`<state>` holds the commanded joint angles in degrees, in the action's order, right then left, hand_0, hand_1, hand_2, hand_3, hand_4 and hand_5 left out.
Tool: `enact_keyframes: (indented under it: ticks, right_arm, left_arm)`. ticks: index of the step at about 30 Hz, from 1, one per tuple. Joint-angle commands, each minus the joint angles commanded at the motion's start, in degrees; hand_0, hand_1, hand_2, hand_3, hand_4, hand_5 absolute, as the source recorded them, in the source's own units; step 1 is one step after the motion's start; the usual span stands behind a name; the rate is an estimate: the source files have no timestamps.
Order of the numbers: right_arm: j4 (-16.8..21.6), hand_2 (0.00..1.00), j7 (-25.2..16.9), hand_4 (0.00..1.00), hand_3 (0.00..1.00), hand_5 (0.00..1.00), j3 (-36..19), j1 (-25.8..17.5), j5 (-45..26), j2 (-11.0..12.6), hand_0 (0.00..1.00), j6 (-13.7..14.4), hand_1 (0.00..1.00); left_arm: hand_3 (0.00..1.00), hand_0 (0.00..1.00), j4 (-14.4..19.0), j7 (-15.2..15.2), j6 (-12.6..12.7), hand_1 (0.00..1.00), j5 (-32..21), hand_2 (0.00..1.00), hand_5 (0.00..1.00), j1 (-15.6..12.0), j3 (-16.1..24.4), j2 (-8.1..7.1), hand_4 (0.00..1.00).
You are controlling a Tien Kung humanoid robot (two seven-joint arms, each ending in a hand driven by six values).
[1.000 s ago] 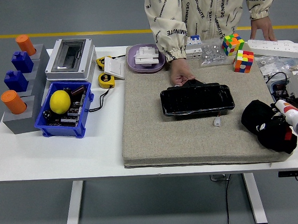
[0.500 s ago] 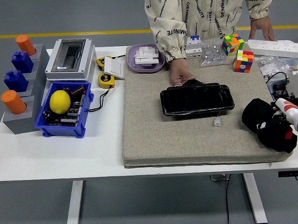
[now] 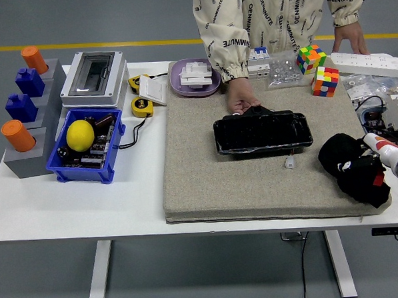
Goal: Pick the rag up,wipe the panel,place it on the desk
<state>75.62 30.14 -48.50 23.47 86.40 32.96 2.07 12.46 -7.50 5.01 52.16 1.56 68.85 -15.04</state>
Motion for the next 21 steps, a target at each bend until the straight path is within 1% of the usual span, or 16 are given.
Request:
enact_keyframes:
  ticks: [1, 2, 7, 8, 13, 14, 19, 20, 21]
  right_arm:
    - [0.1, 0.567, -0.1, 0.998, 0.516, 0.509, -0.1, 0.0, 0.1, 0.0, 0.524, -0.1, 0.491]
    - [0.1, 0.620, -0.2, 0.998, 0.579, 0.520, -0.1, 0.1, 0.2, 0.0, 0.551, -0.1, 0.526]
    - [0.2, 0.620, -0.6, 0.998, 0.579, 0.520, -0.4, 0.2, 0.5, 0.1, 0.551, -0.6, 0.526]
    - [0.2, 0.633, -0.7, 0.998, 0.624, 0.526, -0.5, 0.2, 0.5, 0.1, 0.568, -0.6, 0.535]
    - [0.4, 0.633, -0.8, 0.998, 0.624, 0.526, -0.7, 0.2, 0.8, 0.4, 0.568, -0.9, 0.535]
    - [0.4, 0.648, -0.8, 0.998, 0.646, 0.522, -0.8, 0.2, 0.8, 0.4, 0.577, -1.0, 0.548]
    - [0.8, 0.648, -0.8, 0.998, 0.646, 0.522, -1.2, 0.3, 1.0, 0.5, 0.577, -1.3, 0.548]
    - [0.9, 0.660, -0.8, 0.998, 0.676, 0.526, -1.4, 0.2, 1.0, 0.5, 0.595, -1.4, 0.562]
    - [1.1, 0.660, -0.8, 0.998, 0.676, 0.526, -1.6, 0.1, 1.1, 0.5, 0.595, -1.5, 0.562]
  left_arm:
    - [0.580, 0.650, 0.0, 0.0, 0.0, 0.662, 0.0, 0.695, 0.446, 0.0, 0.0, 0.02, 0.681]
    - [0.580, 0.651, 0.0, 0.0, 0.0, 0.662, 0.0, 0.695, 0.447, 0.1, 0.1, 0.04, 0.681]
    - [0.580, 0.651, 0.0, 0.0, 0.0, 0.662, 0.1, 0.695, 0.447, 0.1, 0.1, 0.09, 0.681]
    - [0.580, 0.650, 0.0, 0.0, 0.0, 0.662, 0.1, 0.695, 0.447, 0.1, 0.1, 0.10, 0.681]
    - [0.580, 0.650, 0.0, 0.0, 0.0, 0.662, 0.1, 0.695, 0.447, 0.1, 0.3, 0.14, 0.681]
    - [0.580, 0.650, 0.0, 0.0, 0.0, 0.662, 0.1, 0.695, 0.446, 0.1, 0.3, 0.15, 0.681]
    - [0.580, 0.650, 0.0, 0.0, 0.0, 0.662, 0.1, 0.695, 0.446, 0.2, 0.3, 0.13, 0.681]
    - [0.581, 0.651, 0.0, 0.0, 0.0, 0.662, 0.1, 0.695, 0.446, 0.2, 0.3, 0.14, 0.681]
    - [0.581, 0.651, 0.0, 0.0, 0.0, 0.662, 0.1, 0.695, 0.446, 0.2, 0.3, 0.15, 0.681]
